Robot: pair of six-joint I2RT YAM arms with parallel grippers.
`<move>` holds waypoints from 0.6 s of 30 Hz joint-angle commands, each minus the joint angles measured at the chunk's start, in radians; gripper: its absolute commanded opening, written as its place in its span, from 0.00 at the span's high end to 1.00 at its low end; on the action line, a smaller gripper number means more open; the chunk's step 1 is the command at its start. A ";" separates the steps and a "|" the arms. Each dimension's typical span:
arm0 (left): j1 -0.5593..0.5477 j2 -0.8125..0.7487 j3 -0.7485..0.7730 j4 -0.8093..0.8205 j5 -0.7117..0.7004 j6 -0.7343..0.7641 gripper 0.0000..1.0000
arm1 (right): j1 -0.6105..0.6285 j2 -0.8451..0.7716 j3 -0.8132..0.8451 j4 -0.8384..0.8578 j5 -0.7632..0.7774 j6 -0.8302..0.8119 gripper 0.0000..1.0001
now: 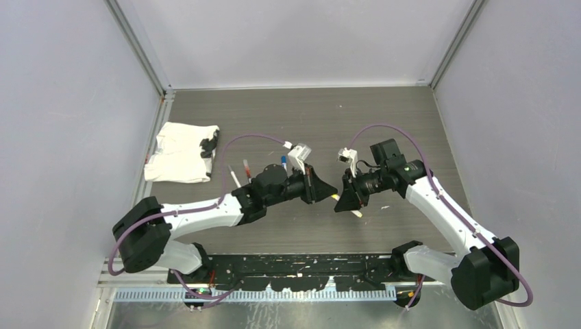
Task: Insert the pens into the pen caps
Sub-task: Press the pen cap onto the pen.
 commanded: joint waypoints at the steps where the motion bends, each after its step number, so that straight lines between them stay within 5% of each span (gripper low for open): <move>1: -0.129 -0.020 -0.146 -0.069 0.336 -0.137 0.99 | -0.029 -0.006 0.101 0.458 -0.001 0.027 0.99; 7: -0.128 0.012 -0.196 0.286 0.265 -0.248 0.99 | -0.010 0.005 0.070 0.515 -0.230 0.047 0.99; 12: -0.142 0.059 -0.204 0.303 0.315 -0.221 0.99 | -0.019 -0.012 0.091 0.505 -0.128 0.055 1.00; 18: -0.134 0.136 -0.191 0.255 0.341 -0.372 0.99 | 0.000 -0.007 0.140 0.361 -0.039 -0.109 0.99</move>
